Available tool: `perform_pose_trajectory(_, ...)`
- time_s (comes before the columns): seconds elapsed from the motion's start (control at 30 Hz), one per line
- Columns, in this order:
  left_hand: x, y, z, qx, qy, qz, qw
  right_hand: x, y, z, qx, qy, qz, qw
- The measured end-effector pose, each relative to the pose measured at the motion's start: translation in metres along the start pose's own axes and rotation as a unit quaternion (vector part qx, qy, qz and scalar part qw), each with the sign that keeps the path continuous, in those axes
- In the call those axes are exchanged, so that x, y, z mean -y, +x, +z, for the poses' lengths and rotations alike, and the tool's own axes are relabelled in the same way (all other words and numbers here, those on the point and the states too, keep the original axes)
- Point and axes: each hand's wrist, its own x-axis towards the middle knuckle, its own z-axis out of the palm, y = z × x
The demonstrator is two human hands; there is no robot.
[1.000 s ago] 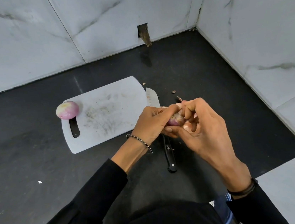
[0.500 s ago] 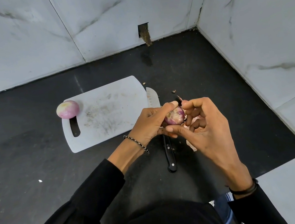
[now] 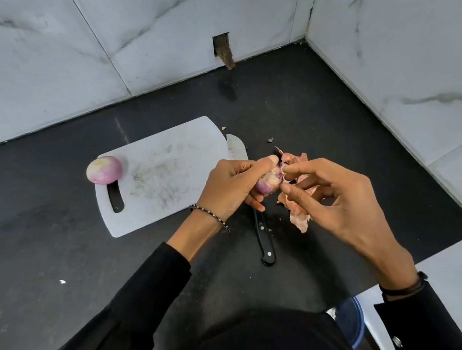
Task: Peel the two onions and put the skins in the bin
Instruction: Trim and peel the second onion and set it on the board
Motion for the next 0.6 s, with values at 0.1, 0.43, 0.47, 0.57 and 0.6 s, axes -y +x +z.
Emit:
perform_pose_trajectory(0.1,0.000,0.001,0.000,-0.001,0.019,0.006,1.000,-0.005,0.003,-0.004,0.010,-0.067,-0.071,0.995)
perform_pose_trajectory(0.43,-0.003,0.002,0.004,0.010,-0.022,-0.035,0.999,-0.011,0.008,0.004,0.014,0.132,0.079,0.988)
perform_pose_trajectory(0.47,-0.004,0.002,0.003,0.015,-0.033,-0.037,0.999,-0.010,0.007,0.004,0.017,0.168,0.100,0.981)
perform_pose_trajectory(0.57,-0.006,0.000,0.001,0.034,-0.051,-0.038,0.997,-0.009,0.007,0.007,0.018,0.213,0.108,0.971)
perform_pose_trajectory(0.6,-0.007,-0.001,0.001,0.037,-0.053,-0.037,0.997,-0.009,0.007,0.008,0.010,0.226,0.108,0.968)
